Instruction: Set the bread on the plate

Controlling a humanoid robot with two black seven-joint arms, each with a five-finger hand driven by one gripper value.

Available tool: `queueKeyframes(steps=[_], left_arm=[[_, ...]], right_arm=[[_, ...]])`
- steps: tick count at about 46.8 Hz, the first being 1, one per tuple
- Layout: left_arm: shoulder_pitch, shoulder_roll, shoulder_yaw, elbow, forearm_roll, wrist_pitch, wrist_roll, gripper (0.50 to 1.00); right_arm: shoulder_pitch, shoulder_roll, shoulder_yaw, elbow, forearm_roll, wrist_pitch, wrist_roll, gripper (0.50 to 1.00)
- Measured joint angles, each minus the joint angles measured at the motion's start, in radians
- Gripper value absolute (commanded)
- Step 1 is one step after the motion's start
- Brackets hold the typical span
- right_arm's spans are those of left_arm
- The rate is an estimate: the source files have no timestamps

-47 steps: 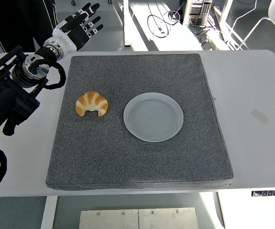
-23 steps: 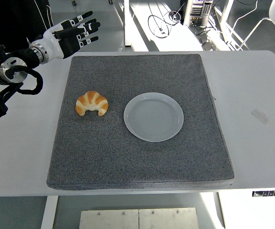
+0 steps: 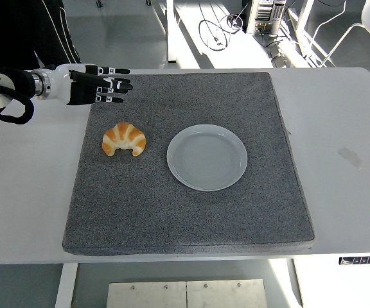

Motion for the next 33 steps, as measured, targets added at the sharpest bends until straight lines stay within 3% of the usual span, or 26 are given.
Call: queueKeyframes(steps=[13, 23, 33], left_arm=[[-0.003, 0.014, -0.105, -0.002, 0.185, -0.01, -0.018, 0.984], [-0.061, 0.008, -0.119, -0.01, 0.557, -0.014, -0.021, 0.983], [-0.061, 0.012, -0.105, -0.136, 0.785, -0.014, -0.021, 0.984]], right_arm=[[0.006, 0.0, -0.001, 0.001, 0.0, 0.001, 0.0, 1.0], [0.008, 0.0, -0.001, 0.001, 0.0, 0.0, 0.0, 1.0], [0.008, 0.0, -0.001, 0.0, 0.0, 0.0, 0.0, 1.0]])
